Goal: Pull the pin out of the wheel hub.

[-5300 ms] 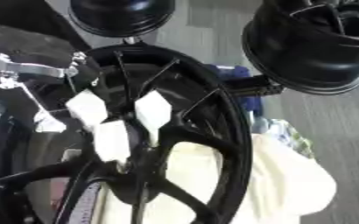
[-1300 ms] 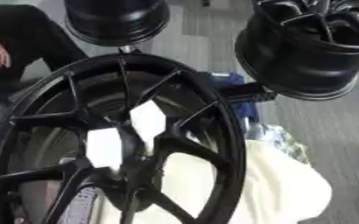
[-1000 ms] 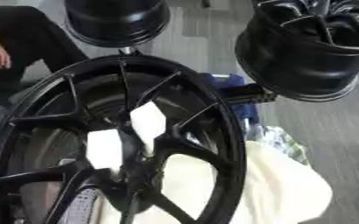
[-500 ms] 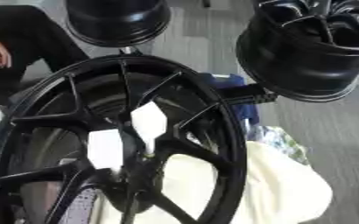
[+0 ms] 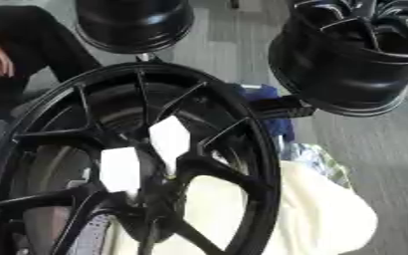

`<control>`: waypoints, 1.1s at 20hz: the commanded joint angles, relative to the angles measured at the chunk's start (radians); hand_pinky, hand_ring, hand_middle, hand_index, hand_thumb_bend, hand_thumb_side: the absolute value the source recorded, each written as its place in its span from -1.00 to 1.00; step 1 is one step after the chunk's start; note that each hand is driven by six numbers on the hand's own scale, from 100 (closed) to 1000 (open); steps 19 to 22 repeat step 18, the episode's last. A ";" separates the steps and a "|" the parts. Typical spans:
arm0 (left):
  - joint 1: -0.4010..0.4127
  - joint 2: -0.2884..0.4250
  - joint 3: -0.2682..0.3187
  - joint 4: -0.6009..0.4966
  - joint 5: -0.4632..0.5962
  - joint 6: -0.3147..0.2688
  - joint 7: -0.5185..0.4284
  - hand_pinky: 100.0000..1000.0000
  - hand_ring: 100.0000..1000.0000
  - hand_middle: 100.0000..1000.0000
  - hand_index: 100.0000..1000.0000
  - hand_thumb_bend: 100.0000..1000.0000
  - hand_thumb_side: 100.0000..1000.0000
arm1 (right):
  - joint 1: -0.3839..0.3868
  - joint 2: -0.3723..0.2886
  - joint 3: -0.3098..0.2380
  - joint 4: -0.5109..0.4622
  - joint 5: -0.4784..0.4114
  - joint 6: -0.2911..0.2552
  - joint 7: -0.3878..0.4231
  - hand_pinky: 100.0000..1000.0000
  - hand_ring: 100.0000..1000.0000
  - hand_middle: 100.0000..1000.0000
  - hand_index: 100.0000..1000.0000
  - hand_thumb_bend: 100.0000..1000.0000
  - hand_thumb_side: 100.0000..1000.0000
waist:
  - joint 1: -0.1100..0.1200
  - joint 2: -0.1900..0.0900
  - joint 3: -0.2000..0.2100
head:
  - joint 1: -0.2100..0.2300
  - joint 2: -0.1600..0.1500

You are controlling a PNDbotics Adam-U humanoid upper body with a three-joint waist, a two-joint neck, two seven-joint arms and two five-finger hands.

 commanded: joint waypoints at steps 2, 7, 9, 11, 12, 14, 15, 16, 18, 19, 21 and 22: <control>-0.006 0.035 0.002 -0.160 0.065 -0.003 0.027 0.67 0.61 0.42 0.70 -1.00 -0.39 | -0.007 -0.025 -0.011 -0.018 0.010 0.107 -0.108 0.62 0.12 0.23 0.66 -0.20 -0.63 | 0.006 -0.020 0.001 | 0.000 -0.009; -0.002 0.041 -0.019 -0.450 0.197 -0.027 0.041 0.64 0.54 0.32 0.66 -1.00 -0.44 | -0.008 -0.027 -0.010 -0.018 0.011 0.108 -0.108 0.62 0.12 0.23 0.66 -0.20 -0.63 | 0.006 -0.020 -0.001 | 0.003 -0.007; -0.003 0.048 -0.029 -0.570 0.253 -0.060 0.031 0.64 0.54 0.32 0.66 -1.00 -0.49 | -0.009 -0.029 -0.009 -0.018 0.011 0.108 -0.108 0.62 0.12 0.23 0.66 -0.20 -0.63 | 0.008 -0.020 -0.002 | 0.005 -0.005; -0.016 0.052 -0.042 -0.613 0.296 -0.124 0.008 0.64 0.54 0.32 0.66 -1.00 -0.48 | -0.010 -0.031 -0.008 -0.018 0.013 0.107 -0.108 0.62 0.12 0.23 0.66 -0.19 -0.63 | 0.010 -0.021 -0.002 | 0.008 -0.003; -0.032 0.052 -0.053 -0.619 0.316 -0.170 -0.010 0.64 0.54 0.32 0.66 -1.00 -0.50 | -0.011 -0.032 -0.007 -0.018 0.013 0.107 -0.108 0.61 0.12 0.23 0.66 -0.19 -0.63 | 0.012 -0.022 -0.003 | 0.009 -0.002; -0.061 0.051 -0.069 -0.624 0.339 -0.242 -0.045 0.64 0.54 0.32 0.66 -1.00 -0.53 | -0.012 -0.034 -0.005 -0.018 0.015 0.107 -0.108 0.61 0.12 0.23 0.66 -0.19 -0.63 | 0.015 -0.024 -0.005 | 0.011 0.000; -0.074 0.049 -0.077 -0.625 0.347 -0.270 -0.061 0.64 0.54 0.32 0.65 -1.00 -0.54 | -0.012 -0.035 -0.005 -0.018 0.016 0.107 -0.108 0.61 0.12 0.23 0.66 -0.19 -0.63 | 0.016 -0.026 -0.006 | 0.013 0.001; -0.086 0.047 -0.084 -0.625 0.354 -0.293 -0.077 0.64 0.54 0.32 0.65 -1.00 -0.54 | -0.012 -0.036 -0.005 -0.018 0.018 0.106 -0.108 0.61 0.12 0.23 0.66 -0.19 -0.63 | 0.018 -0.026 -0.006 | 0.013 0.002; -0.104 0.042 -0.097 -0.625 0.363 -0.328 -0.103 0.63 0.54 0.31 0.65 -1.00 -0.56 | -0.013 -0.037 -0.005 -0.018 0.020 0.106 -0.108 0.61 0.12 0.23 0.66 -0.19 -0.63 | 0.021 -0.028 -0.008 | 0.014 0.002; -0.104 0.042 -0.097 -0.625 0.363 -0.328 -0.103 0.63 0.54 0.31 0.65 -1.00 -0.56 | -0.013 -0.037 -0.005 -0.018 0.020 0.106 -0.108 0.61 0.12 0.23 0.66 -0.19 -0.63 | 0.021 -0.028 -0.008 | 0.014 0.002; -0.104 0.042 -0.097 -0.625 0.363 -0.328 -0.103 0.63 0.54 0.31 0.65 -1.00 -0.56 | -0.013 -0.037 -0.005 -0.018 0.020 0.106 -0.108 0.61 0.12 0.23 0.66 -0.19 -0.63 | 0.021 -0.028 -0.008 | 0.014 0.002; -0.104 0.042 -0.097 -0.625 0.363 -0.328 -0.103 0.63 0.54 0.31 0.65 -1.00 -0.56 | -0.013 -0.037 -0.005 -0.018 0.020 0.106 -0.108 0.61 0.12 0.23 0.66 -0.19 -0.63 | 0.021 -0.028 -0.008 | 0.014 0.002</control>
